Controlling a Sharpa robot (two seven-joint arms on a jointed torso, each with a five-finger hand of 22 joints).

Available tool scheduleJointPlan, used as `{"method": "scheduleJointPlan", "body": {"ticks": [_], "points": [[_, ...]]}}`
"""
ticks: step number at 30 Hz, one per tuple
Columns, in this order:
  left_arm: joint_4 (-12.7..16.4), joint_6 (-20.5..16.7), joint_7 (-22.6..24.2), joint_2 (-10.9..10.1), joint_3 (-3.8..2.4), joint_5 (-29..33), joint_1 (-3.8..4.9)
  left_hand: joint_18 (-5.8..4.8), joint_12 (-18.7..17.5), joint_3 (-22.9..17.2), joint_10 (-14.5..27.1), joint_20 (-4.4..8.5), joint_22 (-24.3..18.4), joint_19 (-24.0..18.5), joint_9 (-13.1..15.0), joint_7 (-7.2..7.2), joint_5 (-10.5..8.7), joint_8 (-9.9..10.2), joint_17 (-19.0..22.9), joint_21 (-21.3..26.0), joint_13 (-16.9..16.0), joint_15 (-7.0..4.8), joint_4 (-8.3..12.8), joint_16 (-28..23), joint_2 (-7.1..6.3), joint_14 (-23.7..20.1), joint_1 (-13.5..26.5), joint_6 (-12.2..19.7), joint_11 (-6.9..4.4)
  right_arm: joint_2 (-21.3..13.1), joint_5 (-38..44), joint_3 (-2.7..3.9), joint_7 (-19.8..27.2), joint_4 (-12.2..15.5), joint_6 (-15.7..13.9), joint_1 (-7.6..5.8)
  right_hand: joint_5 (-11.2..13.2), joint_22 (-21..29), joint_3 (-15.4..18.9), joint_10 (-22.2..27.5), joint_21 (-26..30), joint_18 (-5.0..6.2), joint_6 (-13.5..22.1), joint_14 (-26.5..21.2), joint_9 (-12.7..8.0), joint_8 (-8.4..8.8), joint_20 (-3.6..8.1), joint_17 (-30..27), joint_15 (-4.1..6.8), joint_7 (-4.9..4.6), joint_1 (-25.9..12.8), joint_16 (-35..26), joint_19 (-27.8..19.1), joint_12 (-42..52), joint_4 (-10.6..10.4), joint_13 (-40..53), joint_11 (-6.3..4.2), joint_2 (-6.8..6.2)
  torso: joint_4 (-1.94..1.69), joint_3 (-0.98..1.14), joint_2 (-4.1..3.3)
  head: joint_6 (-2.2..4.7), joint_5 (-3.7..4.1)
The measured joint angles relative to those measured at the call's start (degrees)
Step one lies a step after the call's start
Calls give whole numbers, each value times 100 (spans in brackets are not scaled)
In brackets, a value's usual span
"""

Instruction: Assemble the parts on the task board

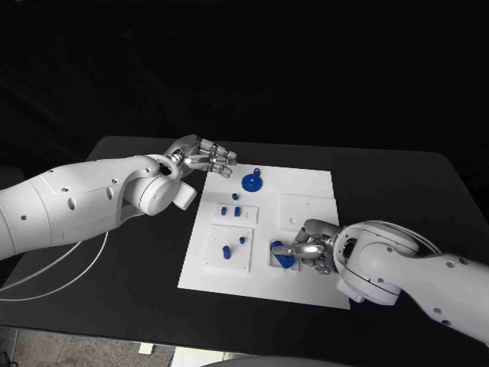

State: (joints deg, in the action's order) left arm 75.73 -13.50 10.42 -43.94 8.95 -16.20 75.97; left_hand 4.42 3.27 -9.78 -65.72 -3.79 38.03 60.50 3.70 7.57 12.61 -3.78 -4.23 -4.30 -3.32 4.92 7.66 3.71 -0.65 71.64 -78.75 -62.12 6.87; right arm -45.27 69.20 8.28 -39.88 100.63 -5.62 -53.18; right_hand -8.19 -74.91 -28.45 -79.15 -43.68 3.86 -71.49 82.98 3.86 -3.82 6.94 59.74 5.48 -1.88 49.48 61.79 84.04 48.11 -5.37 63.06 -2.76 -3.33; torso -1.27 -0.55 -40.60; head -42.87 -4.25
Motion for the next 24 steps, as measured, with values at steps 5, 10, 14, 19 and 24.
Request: {"method": "scheduleJointPlan", "body": {"ticks": [5,10,14,19,24], "points": [[3,6,-8,-6,0,-1,0,0,0,21,0,0,-33,0,0,0,0,0,0,0,0,0,-21,0,0,0,0,0,0,5,18,0,-1,-6,0,0,-72,0,-258,-1,0,1,-2,0,-4,0,0,0,0,2,-240,0,0,-30,26,-6,1,30,-1,-2,0,-2,10],[3,10,-15,-9,1,-2,0,0,0,-3,20,-21,-65,21,0,0,0,0,0,0,0,0,-44,0,0,0,0,0,-20,11,31,0,-1,-11,1,0,-139,0,-364,-11,0,1,-2,0,-4,-16,0,5,0,2,-341,0,0,-30,112,-6,10,68,-2,-1,0,-4,20],[3,14,-21,-10,1,-2,0,0,0,-3,20,-9,-82,33,0,0,0,0,0,0,0,0,-44,0,0,0,0,0,-20,20,44,0,-1,-21,1,0,-203,0,-392,-12,0,1,-2,0,-3,-17,0,11,0,2,-389,0,0,-29,95,-6,11,39,-1,-1,1,-4,29],[3,18,-28,-10,1,-3,0,0,0,6,20,0,-95,42,0,0,0,0,0,0,0,0,-53,0,0,0,0,0,-20,45,65,1,-5,-46,4,-1,107,0,-801,-21,0,2,-2,0,-1,-12,0,11,0,2,-520,0,0,-47,573,-10,21,-101,-1,-1,1,-1,40],[2,21,-38,-9,1,-3,0,0,0,2,20,0,-160,41,0,0,0,0,0,0,0,0,-80,0,0,0,0,0,-20,64,94,6,-13,-86,10,-5,530,0,13,-29,0,3,-56,-1,-13,41,0,3,-1,12,-222,0,0,-97,109,-31,6,-553,-1,-1,1,2,46]]}}
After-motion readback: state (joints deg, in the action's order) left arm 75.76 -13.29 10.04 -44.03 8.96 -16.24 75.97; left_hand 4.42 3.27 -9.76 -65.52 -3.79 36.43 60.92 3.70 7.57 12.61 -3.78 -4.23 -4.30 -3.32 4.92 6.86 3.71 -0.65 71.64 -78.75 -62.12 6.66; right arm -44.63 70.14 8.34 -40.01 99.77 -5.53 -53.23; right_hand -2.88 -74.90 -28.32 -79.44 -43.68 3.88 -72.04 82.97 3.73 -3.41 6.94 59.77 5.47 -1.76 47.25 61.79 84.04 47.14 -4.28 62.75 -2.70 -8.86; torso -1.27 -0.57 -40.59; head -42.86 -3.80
